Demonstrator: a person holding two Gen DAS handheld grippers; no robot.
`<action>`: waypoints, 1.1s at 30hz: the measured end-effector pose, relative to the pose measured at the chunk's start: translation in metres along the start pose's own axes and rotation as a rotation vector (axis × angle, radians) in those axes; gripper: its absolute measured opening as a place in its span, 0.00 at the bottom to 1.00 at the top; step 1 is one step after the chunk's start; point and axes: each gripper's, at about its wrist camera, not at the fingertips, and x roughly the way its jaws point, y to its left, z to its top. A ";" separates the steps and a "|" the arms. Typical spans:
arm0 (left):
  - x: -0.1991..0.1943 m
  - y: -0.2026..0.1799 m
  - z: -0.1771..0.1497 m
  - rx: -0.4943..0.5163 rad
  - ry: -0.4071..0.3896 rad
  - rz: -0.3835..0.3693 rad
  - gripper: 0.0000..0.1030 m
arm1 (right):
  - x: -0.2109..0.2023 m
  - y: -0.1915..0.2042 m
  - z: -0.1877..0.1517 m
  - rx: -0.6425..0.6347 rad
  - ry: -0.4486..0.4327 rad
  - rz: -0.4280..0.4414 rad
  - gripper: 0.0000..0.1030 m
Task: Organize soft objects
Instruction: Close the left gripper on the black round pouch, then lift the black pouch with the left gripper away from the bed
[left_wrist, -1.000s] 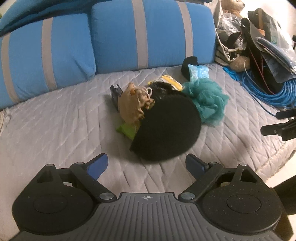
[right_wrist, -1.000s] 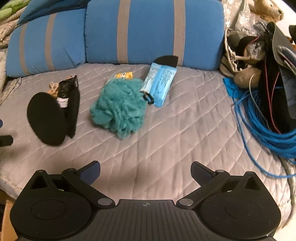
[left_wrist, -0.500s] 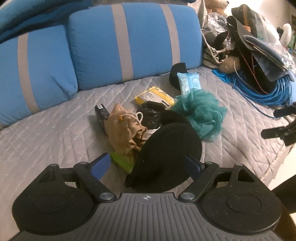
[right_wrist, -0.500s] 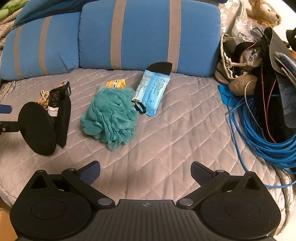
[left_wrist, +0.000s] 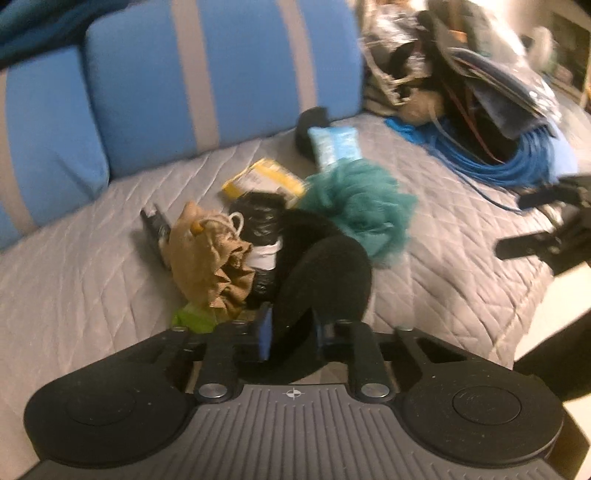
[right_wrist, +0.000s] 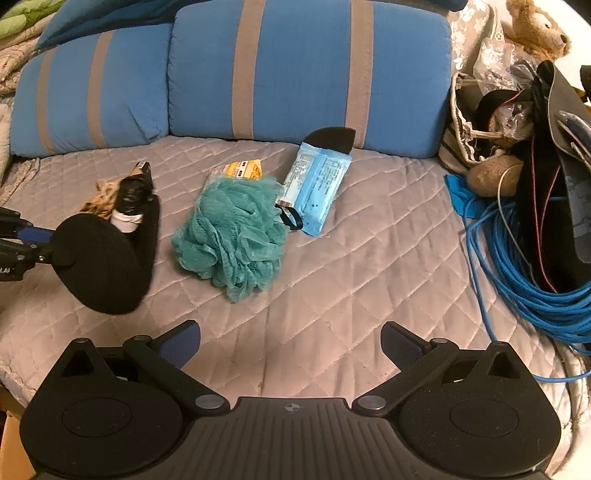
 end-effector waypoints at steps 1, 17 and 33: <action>-0.004 -0.003 -0.001 0.011 -0.015 -0.007 0.14 | 0.000 0.001 0.000 -0.002 0.000 0.002 1.00; -0.053 0.014 -0.009 -0.154 -0.155 -0.229 0.07 | 0.002 0.017 0.004 -0.017 0.004 0.021 1.00; -0.089 -0.034 0.002 -0.035 -0.303 -0.200 0.07 | 0.004 0.020 0.006 -0.028 -0.002 0.006 1.00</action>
